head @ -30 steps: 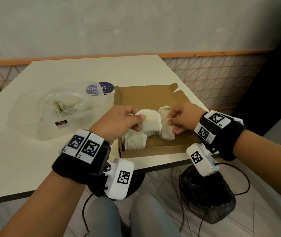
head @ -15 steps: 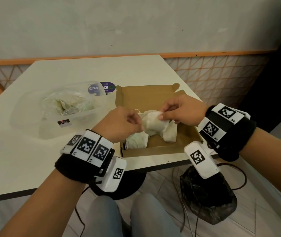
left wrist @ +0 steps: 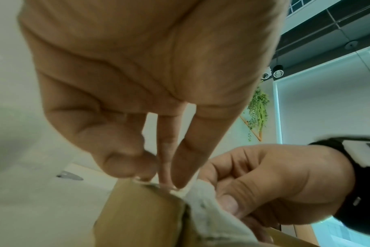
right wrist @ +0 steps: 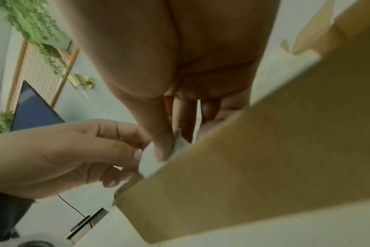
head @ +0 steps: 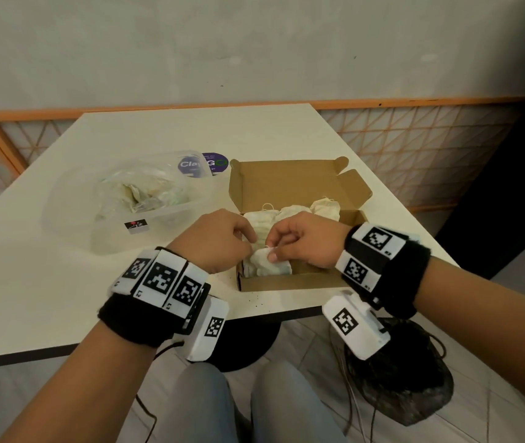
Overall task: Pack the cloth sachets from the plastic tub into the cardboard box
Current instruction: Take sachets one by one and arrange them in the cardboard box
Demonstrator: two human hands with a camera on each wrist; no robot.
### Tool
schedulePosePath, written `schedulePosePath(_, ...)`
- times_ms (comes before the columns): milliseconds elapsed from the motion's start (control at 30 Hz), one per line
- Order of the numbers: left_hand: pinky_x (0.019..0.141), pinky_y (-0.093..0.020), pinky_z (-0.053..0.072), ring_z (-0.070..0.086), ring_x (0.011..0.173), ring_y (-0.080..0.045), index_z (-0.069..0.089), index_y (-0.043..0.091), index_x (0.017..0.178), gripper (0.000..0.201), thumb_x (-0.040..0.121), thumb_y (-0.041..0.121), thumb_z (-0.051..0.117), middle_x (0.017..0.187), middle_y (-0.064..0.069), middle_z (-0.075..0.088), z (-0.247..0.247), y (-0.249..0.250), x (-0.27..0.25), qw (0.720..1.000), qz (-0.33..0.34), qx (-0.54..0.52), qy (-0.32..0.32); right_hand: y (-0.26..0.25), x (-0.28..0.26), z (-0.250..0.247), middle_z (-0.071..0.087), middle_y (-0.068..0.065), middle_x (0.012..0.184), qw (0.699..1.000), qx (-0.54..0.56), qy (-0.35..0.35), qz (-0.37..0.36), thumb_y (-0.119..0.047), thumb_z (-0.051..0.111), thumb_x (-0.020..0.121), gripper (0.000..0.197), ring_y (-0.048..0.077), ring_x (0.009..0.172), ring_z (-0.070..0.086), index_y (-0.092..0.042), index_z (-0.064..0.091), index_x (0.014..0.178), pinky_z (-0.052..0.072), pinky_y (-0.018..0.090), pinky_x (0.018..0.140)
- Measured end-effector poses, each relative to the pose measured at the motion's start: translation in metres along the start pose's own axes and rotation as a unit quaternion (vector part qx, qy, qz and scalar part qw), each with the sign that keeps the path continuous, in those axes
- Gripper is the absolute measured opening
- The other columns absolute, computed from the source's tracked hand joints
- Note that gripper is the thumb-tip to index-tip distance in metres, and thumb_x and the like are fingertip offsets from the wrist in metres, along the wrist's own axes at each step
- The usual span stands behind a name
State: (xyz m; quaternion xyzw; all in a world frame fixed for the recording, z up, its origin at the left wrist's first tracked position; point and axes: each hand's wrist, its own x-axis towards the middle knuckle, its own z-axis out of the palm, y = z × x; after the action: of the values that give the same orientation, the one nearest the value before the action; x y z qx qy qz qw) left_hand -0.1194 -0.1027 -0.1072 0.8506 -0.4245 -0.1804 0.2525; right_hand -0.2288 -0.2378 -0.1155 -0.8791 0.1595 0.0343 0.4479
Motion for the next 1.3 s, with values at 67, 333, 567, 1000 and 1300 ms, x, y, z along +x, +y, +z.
schedulePosePath(67,0.063,-0.022,0.042,0.052,0.069,-0.01,0.064,0.022,0.09,0.012,0.083,0.012,0.062,0.091,0.001,0.061,0.001,-0.006,-0.001,0.999,-0.014,-0.028,0.013,0.003,0.004,0.007,0.048,-0.006,0.049,0.999,0.041,0.012,0.012,-0.005,0.065,0.083,0.011,0.003,0.041,0.046,-0.012,0.058,0.08,0.044,0.012,0.046)
schedulePosePath(333,0.081,-0.051,0.056,0.063,0.069,-0.023,0.067,0.011,0.09,0.017,0.075,0.005,0.069,0.095,-0.011,0.065,-0.002,-0.007,-0.004,0.99,-0.054,-0.128,-0.018,0.002,-0.002,0.002,0.06,-0.001,0.059,0.995,0.096,-0.024,0.031,-0.01,0.061,0.088,0.011,0.012,0.059,0.061,-0.018,0.055,0.083,0.055,0.023,0.061)
schedulePosePath(567,0.08,-0.052,0.056,0.061,0.068,-0.021,0.067,0.012,0.097,0.022,0.076,0.004,0.068,0.079,-0.004,0.062,-0.001,-0.008,-0.004,0.989,-0.06,-0.135,-0.022,-0.003,0.003,0.004,0.058,0.005,0.06,0.999,0.045,0.01,0.017,-0.007,0.06,0.088,0.014,0.014,0.055,0.06,-0.017,0.055,0.08,0.055,0.027,0.062)
schedulePosePath(1000,0.082,-0.049,0.056,0.064,0.075,-0.026,0.064,0.015,0.099,0.024,0.077,0.008,0.07,0.084,-0.005,0.064,0.001,-0.01,-0.003,0.985,-0.068,-0.156,-0.021,-0.007,-0.002,0.01,0.056,-0.002,0.057,1.0,-0.019,-0.003,0.0,-0.014,0.063,0.087,0.007,0.018,0.064,0.058,-0.016,0.057,0.089,0.054,0.04,0.079)
schedulePosePath(1300,0.1,-0.043,0.033,0.051,0.104,-0.015,0.06,0.019,0.103,0.013,0.093,0.017,0.053,0.1,0.003,0.059,0.005,-0.004,-0.012,0.793,-0.173,-0.584,0.016,0.022,-0.042,-0.052,0.058,-0.008,0.116,0.938,0.173,0.294,0.053,-0.033,0.056,0.09,0.031,0.011,0.111,0.052,-0.027,0.052,0.121,0.041,0.037,0.102)
